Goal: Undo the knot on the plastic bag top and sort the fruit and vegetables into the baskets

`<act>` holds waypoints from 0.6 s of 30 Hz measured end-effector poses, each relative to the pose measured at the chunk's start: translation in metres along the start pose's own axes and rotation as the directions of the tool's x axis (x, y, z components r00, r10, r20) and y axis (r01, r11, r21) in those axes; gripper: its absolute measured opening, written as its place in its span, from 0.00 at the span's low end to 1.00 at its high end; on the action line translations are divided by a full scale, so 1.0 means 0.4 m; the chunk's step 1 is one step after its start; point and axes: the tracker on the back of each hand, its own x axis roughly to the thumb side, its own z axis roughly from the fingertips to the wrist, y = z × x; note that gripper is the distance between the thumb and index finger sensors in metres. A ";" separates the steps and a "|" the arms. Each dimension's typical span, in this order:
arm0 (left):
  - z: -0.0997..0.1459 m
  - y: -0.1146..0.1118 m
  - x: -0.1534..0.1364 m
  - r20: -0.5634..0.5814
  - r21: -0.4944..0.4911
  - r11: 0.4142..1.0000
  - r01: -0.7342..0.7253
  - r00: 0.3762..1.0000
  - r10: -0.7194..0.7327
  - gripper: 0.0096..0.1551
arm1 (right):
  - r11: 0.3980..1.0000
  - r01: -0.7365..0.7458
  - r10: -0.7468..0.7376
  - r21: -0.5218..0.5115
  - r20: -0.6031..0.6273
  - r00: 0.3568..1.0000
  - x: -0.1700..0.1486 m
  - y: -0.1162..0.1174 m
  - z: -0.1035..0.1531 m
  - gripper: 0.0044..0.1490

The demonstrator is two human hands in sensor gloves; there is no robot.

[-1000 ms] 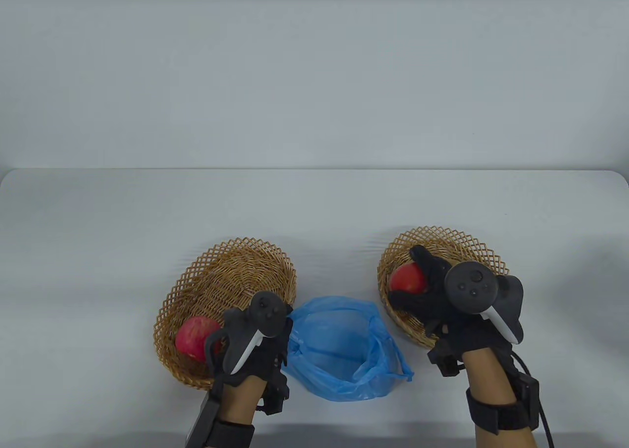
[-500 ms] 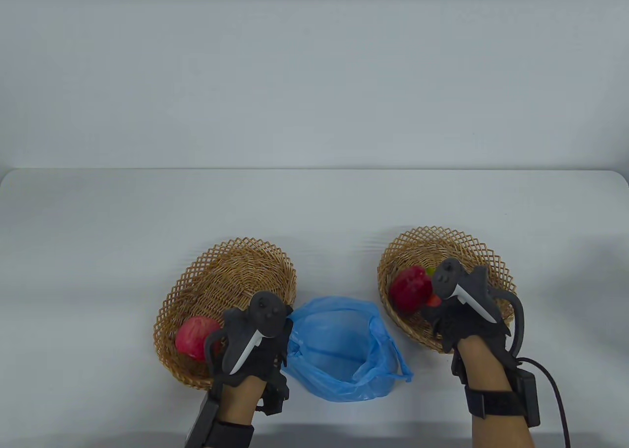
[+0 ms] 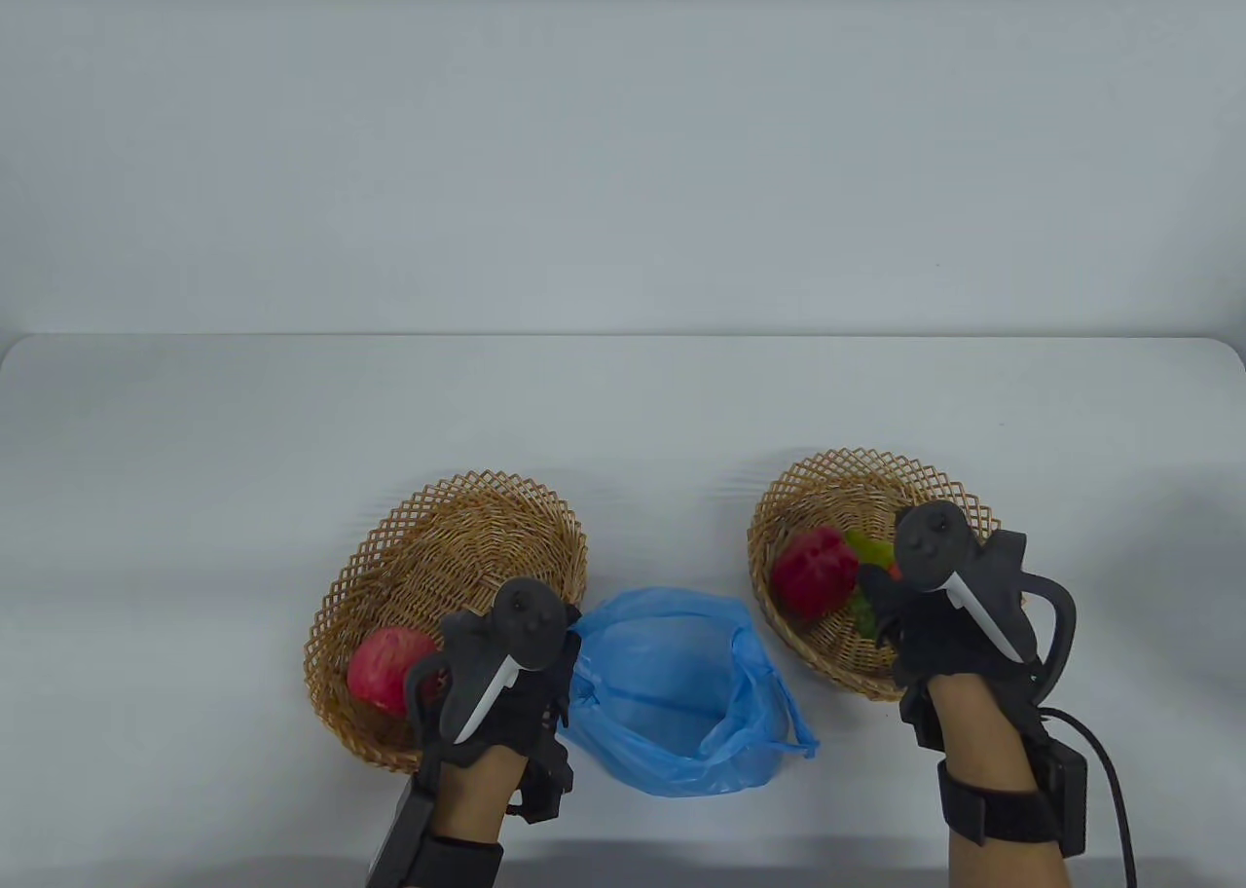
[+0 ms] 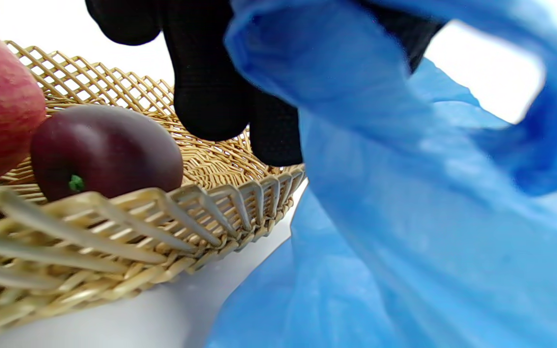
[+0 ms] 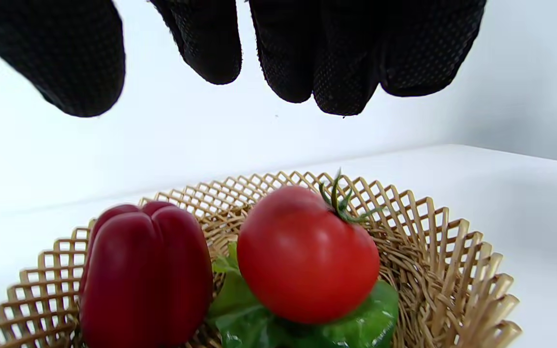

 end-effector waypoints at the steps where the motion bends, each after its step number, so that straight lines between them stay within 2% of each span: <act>1: 0.000 0.000 0.000 -0.001 0.000 1.000 0.000 1.000 0.000 0.23 | 1.000 0.018 -0.018 -0.013 0.003 1.000 -0.002 -0.003 0.002 0.48; 3: 0.000 0.000 0.000 0.000 -0.001 1.000 -0.001 1.000 0.001 0.23 | 0.998 0.045 -0.044 -0.042 0.023 0.999 0.007 -0.015 0.014 0.47; 6: 0.000 0.000 0.002 0.004 0.000 1.000 0.000 1.000 0.000 0.23 | 0.986 0.110 -0.088 -0.122 0.176 0.980 0.054 -0.046 0.053 0.42; 8: 0.001 0.001 0.004 0.009 0.004 1.000 -0.001 1.000 0.001 0.23 | 0.972 0.180 -0.118 -0.152 0.348 0.930 0.105 -0.057 0.093 0.37; 9: 0.003 0.001 0.005 0.012 0.007 1.000 0.000 1.000 0.000 0.23 | 0.968 0.200 -0.108 -0.151 0.470 0.876 0.146 -0.053 0.119 0.34; 10: 0.003 0.001 0.006 0.016 0.009 1.000 0.000 1.000 0.000 0.23 | 0.969 0.200 -0.094 -0.148 0.526 0.846 0.173 -0.045 0.137 0.31; 11: 0.004 0.001 0.007 0.019 0.010 1.000 0.002 1.000 -0.002 0.23 | 0.974 0.178 -0.063 -0.139 0.590 0.805 0.216 -0.027 0.161 0.28; 13: 0.006 0.000 0.009 0.024 0.011 1.000 0.007 1.000 -0.007 0.23 | 0.994 0.033 0.043 -0.102 0.659 0.751 0.297 0.033 0.206 0.26; 16: 0.007 0.001 0.010 0.029 0.017 1.000 0.007 1.000 -0.008 0.23 | 0.979 -0.175 0.199 -0.105 0.687 0.699 0.352 0.121 0.226 0.28; 18: 0.007 0.001 0.010 0.028 0.019 1.000 0.008 1.000 -0.008 0.23 | 0.949 -0.311 0.260 -0.055 0.695 0.671 0.361 0.168 0.220 0.30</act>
